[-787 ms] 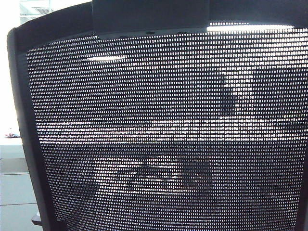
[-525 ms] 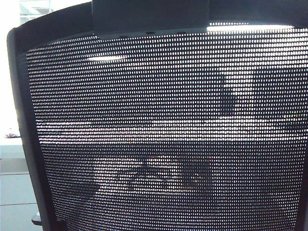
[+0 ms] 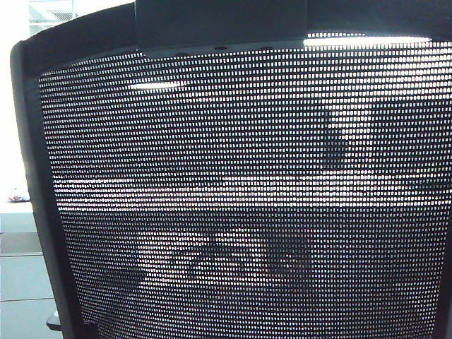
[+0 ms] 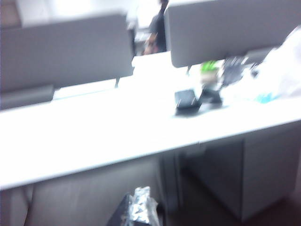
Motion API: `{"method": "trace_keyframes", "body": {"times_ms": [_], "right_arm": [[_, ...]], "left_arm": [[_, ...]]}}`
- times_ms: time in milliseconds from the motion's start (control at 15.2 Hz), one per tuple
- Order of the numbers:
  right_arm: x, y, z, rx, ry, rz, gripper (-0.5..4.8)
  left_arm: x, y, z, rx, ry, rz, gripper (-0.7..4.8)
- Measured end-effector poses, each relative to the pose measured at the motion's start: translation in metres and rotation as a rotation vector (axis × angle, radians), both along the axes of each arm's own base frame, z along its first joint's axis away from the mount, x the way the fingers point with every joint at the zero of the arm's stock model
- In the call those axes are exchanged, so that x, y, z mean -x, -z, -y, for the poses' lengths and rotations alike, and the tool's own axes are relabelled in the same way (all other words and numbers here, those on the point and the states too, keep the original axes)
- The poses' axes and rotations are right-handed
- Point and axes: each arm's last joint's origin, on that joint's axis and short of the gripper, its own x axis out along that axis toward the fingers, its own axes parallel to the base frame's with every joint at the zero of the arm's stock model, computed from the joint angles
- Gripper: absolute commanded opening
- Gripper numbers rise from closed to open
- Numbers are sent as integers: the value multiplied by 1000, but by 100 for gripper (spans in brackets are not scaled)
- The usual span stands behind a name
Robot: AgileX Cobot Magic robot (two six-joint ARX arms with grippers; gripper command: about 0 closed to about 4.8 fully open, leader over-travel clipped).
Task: Push the black chair under the table.
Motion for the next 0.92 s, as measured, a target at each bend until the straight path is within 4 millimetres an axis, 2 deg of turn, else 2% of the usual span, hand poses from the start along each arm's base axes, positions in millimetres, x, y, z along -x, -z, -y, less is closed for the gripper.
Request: {"method": "trace_keyframes", "body": {"times_ms": [131, 197, 394, 459, 656, 787, 918], "right_arm": [[17, -38, 0, -8, 16, 110, -3], [23, -49, -1, -23, 2, 123, -4], [47, -77, -8, -159, -205, 87, -5], [55, -81, -10, -214, -266, 27, -5], [56, -68, -15, -397, -445, -135, -5], [60, -72, -17, -474, -500, -145, -5], [67, -79, -17, -489, -496, -153, -5]], "left_arm": [[9, -28, 0, 34, 14, 66, -6], [13, -37, 1, 55, 43, 62, -6], [32, -73, 6, 173, 219, 77, -6], [42, -83, 7, 184, 251, 31, -6], [43, -74, 10, 242, 348, -154, -5], [49, -81, 11, 284, 409, -162, -5], [58, -91, 11, 289, 400, -156, -5]]}}
